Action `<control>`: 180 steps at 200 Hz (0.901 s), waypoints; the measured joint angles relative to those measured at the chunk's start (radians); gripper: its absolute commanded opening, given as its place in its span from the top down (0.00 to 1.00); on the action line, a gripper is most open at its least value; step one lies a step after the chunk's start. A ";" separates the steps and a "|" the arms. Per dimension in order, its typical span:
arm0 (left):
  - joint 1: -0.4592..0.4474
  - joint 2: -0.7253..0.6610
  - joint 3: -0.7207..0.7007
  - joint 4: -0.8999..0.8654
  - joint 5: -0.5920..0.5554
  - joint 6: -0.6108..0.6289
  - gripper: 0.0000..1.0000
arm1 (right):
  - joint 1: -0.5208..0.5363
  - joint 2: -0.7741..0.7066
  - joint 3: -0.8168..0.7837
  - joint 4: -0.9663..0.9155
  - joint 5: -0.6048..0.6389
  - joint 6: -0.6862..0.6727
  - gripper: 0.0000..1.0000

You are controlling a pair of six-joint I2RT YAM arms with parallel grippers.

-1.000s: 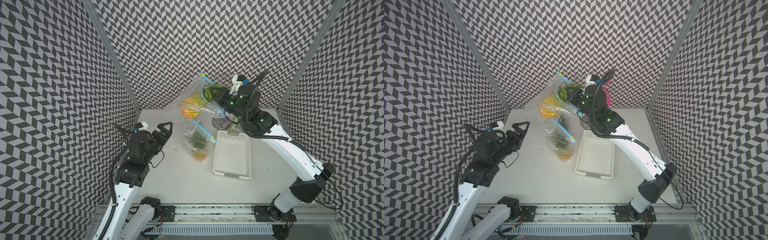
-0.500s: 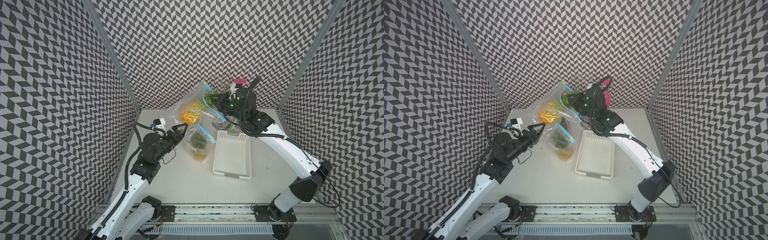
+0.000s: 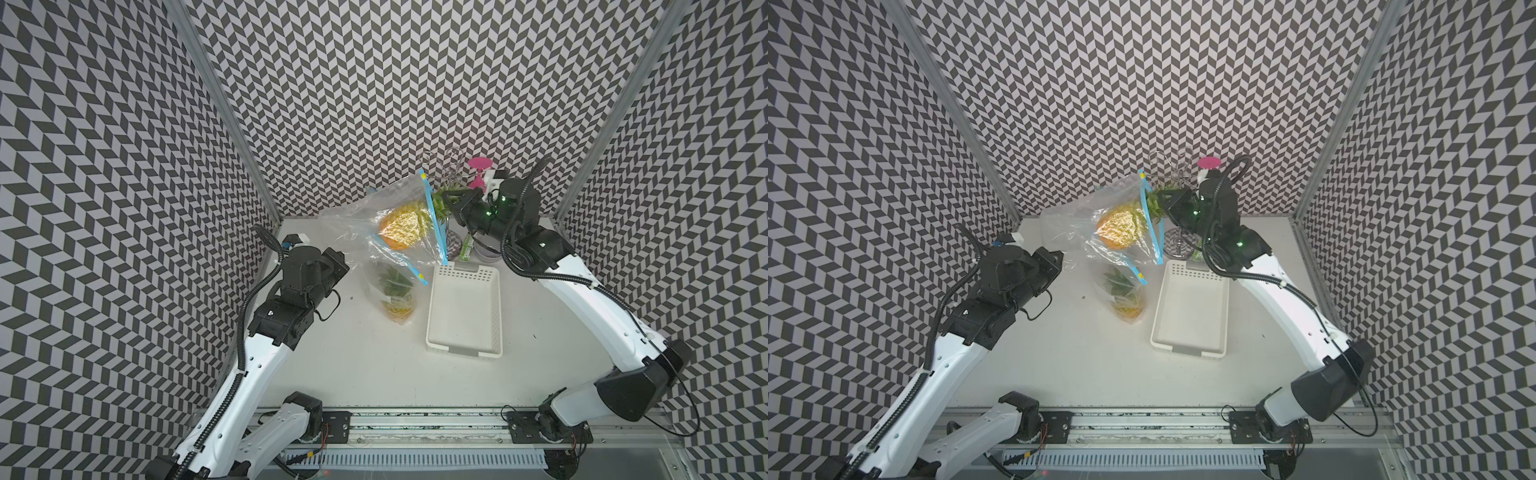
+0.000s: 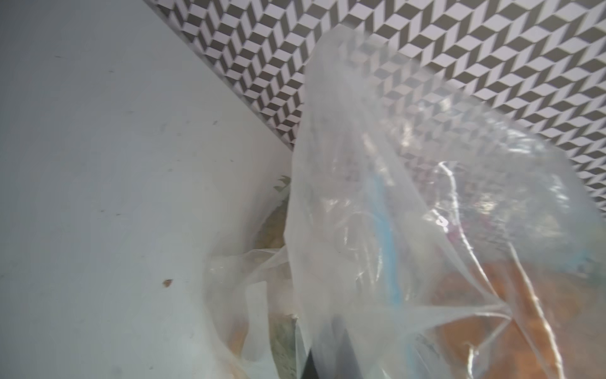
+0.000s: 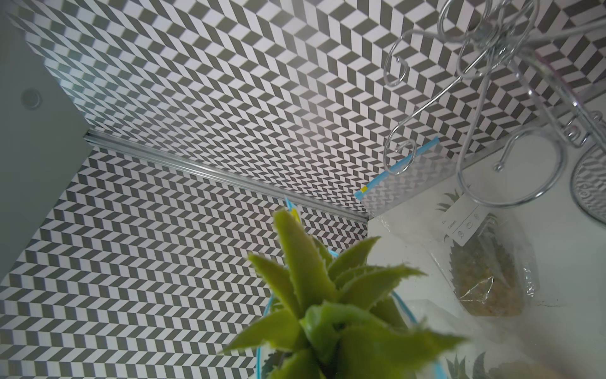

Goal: Open the zip-top bag and take out the pineapple
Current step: Pick up the pineapple from the zipper food storage bag.

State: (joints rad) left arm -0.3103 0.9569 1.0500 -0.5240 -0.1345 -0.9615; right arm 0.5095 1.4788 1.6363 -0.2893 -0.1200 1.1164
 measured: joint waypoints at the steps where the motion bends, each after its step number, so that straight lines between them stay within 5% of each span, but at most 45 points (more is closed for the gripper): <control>1: 0.001 0.001 0.000 -0.003 -0.002 0.000 1.00 | -0.003 -0.002 -0.001 0.000 0.000 -0.001 1.00; 101: 0.068 0.097 0.138 -0.113 -0.061 -0.005 1.00 | -0.077 -0.113 -0.053 -0.018 -0.005 -0.170 1.00; 180: 0.084 0.292 0.317 -0.030 -0.104 -0.041 1.00 | -0.051 -0.118 -0.016 -0.132 -0.143 -0.360 1.00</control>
State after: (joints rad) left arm -0.2268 1.2491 1.3670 -0.5537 -0.2386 -1.0027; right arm 0.4583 1.3609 1.6207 -0.4213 -0.2626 0.7567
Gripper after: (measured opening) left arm 0.048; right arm 0.141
